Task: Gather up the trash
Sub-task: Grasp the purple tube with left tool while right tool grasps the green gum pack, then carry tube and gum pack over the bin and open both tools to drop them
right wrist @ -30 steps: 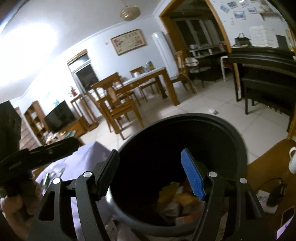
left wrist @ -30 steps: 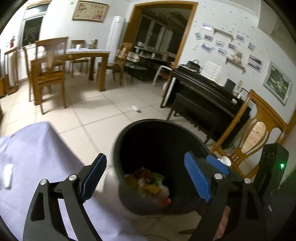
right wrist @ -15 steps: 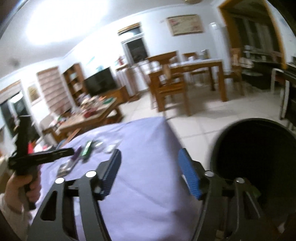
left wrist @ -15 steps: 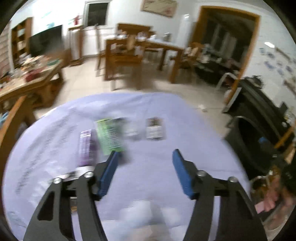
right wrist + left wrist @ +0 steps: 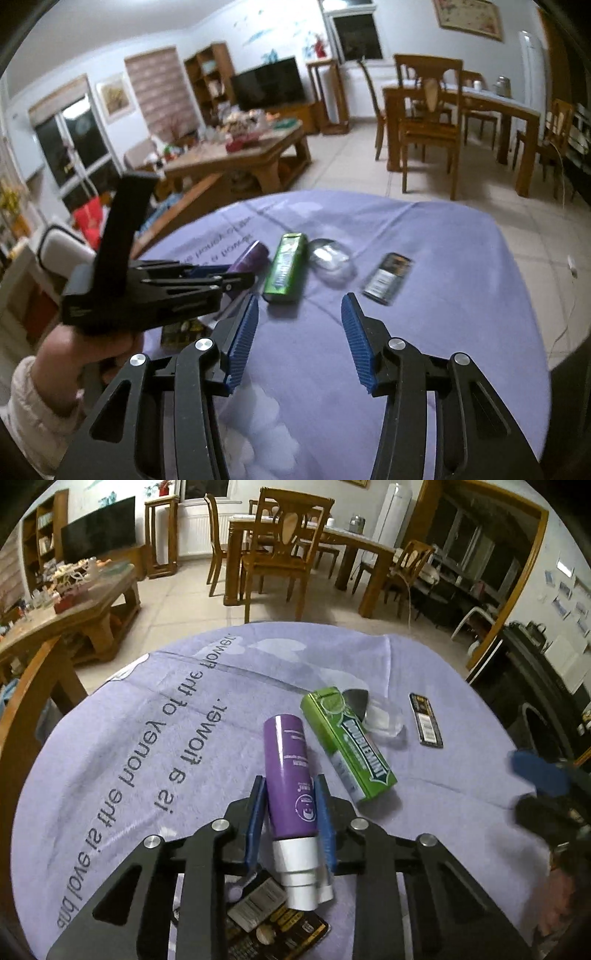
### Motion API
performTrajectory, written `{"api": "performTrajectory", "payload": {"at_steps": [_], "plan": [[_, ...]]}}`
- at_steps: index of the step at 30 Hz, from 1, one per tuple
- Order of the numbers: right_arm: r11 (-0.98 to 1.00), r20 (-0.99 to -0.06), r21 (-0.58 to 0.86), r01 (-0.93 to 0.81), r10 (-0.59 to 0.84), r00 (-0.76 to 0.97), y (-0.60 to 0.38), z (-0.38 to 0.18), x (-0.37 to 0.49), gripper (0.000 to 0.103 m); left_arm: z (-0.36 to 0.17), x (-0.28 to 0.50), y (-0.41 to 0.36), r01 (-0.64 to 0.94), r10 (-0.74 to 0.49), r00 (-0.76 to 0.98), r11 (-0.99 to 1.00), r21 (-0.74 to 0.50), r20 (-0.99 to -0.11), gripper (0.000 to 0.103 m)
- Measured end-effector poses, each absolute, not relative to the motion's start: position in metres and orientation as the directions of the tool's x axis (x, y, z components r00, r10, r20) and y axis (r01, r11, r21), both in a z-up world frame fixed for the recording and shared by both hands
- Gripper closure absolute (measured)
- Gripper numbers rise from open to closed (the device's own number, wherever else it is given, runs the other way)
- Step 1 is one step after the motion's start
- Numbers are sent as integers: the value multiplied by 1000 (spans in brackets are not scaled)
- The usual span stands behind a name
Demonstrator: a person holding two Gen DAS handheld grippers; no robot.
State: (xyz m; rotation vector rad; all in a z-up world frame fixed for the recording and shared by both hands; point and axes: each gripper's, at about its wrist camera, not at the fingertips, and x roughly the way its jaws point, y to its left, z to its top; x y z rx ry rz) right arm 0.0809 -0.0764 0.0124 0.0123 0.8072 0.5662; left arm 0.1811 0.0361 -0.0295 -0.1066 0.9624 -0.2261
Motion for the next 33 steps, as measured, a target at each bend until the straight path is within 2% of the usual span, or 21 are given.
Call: {"api": "performTrajectory", "payload": {"at_steps": [3, 7, 11, 13, 14, 17, 20, 25, 33], "plan": [[845, -707, 223, -486, 483, 517, -47, 4, 99, 55, -29, 178, 49, 122, -253, 564, 967, -224, -786, 78], [851, -737, 228, -472, 468, 487, -15, -14, 126, 55, -10, 162, 72, 102, -279, 642, 954, -281, -714, 78], [873, -774, 195, -447, 417, 477, 6, -32, 148, 55, -4, 155, 85, 88, -292, 671, 944, -318, -681, 78], [877, -789, 192, -441, 405, 462, 10, -40, 156, 61, -5, 153, 89, 86, -302, 675, 939, -334, -674, 78], [880, -796, 183, -438, 394, 460, 6, -44, 158, 68, -2, 156, 89, 88, -306, 676, 937, -339, -670, 78], [879, -795, 152, -453, 381, 473, 10, -45, 158, 71, 1, 154, 88, 96, -312, 688, 934, -343, -656, 78], [879, -774, 166, -448, 397, 492, 0, -43, 153, 71, 4, 153, 88, 114, -328, 702, 928, -354, -633, 78], [873, -687, 247, -420, 464, 559, -42, -16, 128, 71, 13, 147, 75, 155, -343, 727, 926, -344, -595, 78], [875, -543, 317, -365, 484, 687, -143, 28, 64, 71, 36, 126, 6, 287, -386, 722, 922, -259, -574, 78]]}}
